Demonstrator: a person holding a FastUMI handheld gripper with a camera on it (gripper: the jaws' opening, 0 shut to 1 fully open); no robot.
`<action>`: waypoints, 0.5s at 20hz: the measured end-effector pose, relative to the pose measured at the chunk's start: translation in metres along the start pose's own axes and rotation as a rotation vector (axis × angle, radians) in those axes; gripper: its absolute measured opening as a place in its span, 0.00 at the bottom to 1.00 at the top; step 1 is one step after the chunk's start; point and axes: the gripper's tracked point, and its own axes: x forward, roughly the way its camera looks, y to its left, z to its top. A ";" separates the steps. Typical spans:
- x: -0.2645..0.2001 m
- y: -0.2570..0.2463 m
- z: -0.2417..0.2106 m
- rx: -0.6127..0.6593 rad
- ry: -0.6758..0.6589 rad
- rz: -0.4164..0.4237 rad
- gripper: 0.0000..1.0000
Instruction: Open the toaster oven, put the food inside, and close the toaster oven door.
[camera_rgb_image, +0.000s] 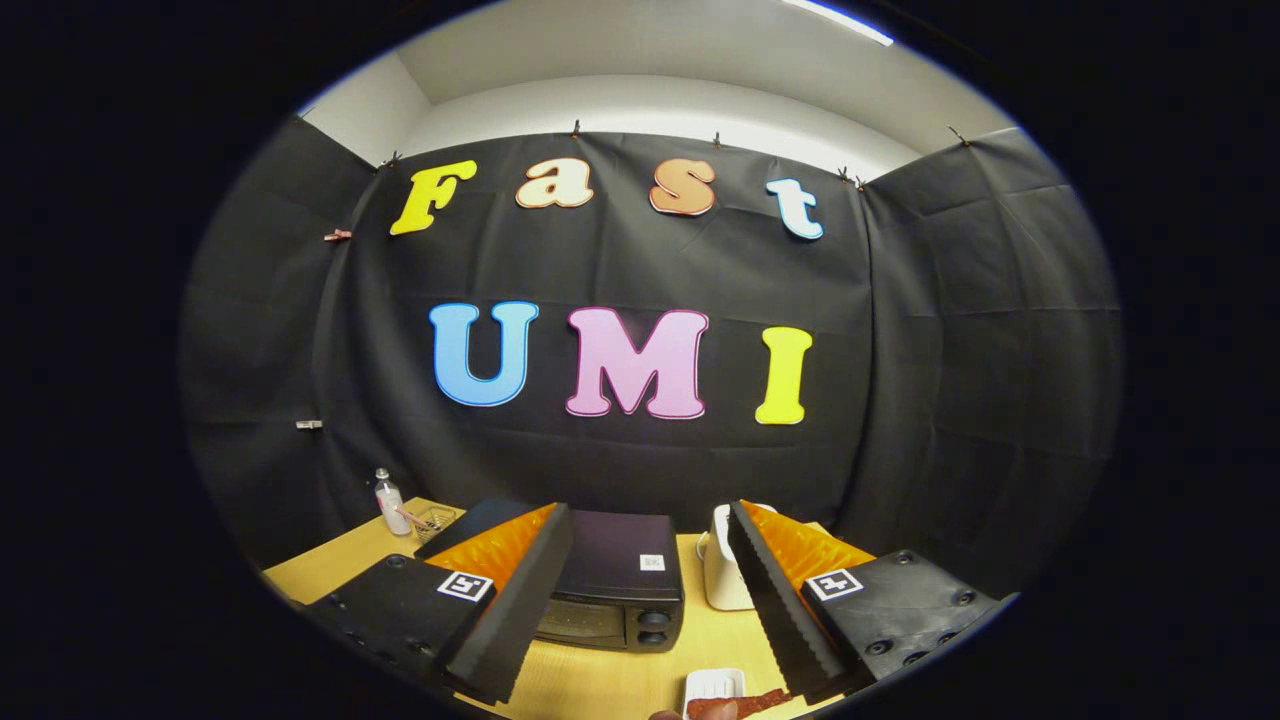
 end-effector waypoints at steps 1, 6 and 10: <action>0.004 0.006 -0.002 0.005 0.000 0.004 0.97; 0.026 0.034 -0.024 0.037 0.003 0.013 0.97; 0.046 0.072 -0.065 0.071 0.061 0.052 0.98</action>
